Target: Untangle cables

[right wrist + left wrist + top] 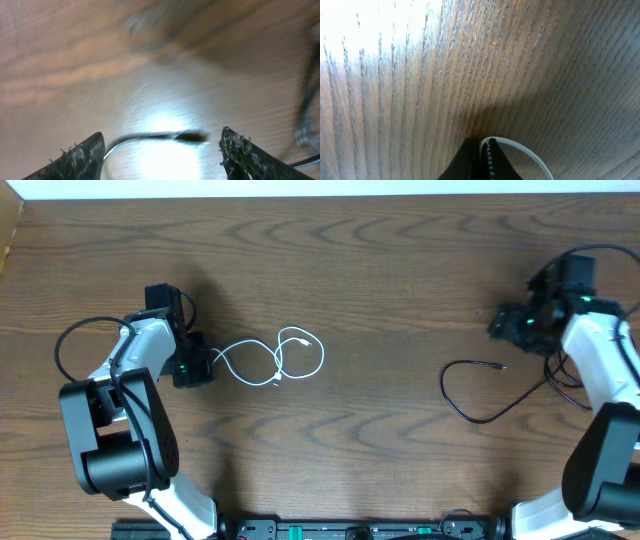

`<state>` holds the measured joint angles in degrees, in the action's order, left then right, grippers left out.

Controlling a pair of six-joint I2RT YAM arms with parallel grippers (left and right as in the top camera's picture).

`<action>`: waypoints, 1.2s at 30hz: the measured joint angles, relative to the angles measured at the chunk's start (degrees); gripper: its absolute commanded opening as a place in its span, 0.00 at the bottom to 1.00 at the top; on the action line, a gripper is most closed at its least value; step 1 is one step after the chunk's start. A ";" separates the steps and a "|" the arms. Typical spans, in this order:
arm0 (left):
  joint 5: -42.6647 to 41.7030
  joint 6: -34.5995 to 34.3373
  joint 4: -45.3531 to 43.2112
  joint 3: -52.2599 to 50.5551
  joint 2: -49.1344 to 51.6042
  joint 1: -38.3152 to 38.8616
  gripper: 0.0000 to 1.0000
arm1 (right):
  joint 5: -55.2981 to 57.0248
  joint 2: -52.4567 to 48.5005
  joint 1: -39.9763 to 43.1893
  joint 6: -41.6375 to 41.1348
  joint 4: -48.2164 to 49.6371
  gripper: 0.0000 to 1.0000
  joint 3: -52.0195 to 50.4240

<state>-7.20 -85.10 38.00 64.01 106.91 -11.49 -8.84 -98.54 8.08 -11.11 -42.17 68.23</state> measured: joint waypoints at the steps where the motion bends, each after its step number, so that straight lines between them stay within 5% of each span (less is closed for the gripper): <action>1: 0.00 0.00 0.00 0.00 0.00 0.00 0.07 | -0.13 0.00 -1.11 -0.37 -0.83 0.68 0.00; 17: 0.00 0.00 0.00 0.00 0.00 0.00 0.07 | 1.14 0.00 -17.62 -6.62 5.73 0.50 -10.29; 20: 0.00 0.00 0.00 0.00 0.00 0.00 0.08 | 2.84 0.00 -19.08 -8.22 10.29 0.37 -14.43; 23: 0.02 0.00 0.00 0.00 0.00 0.00 0.07 | 4.09 0.55 -19.80 -9.38 14.86 0.04 -17.31; 24: 0.00 0.00 0.00 0.00 0.00 0.00 0.08 | 4.66 0.55 -19.89 -9.57 16.00 0.01 -17.84; 36: -0.17 0.00 0.00 0.00 0.00 -0.04 0.07 | 29.46 0.44 -18.86 0.20 23.10 0.01 -18.12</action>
<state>-7.38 -85.10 38.00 64.01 106.91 -11.53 20.62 -98.10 -10.79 -10.92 -19.07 50.11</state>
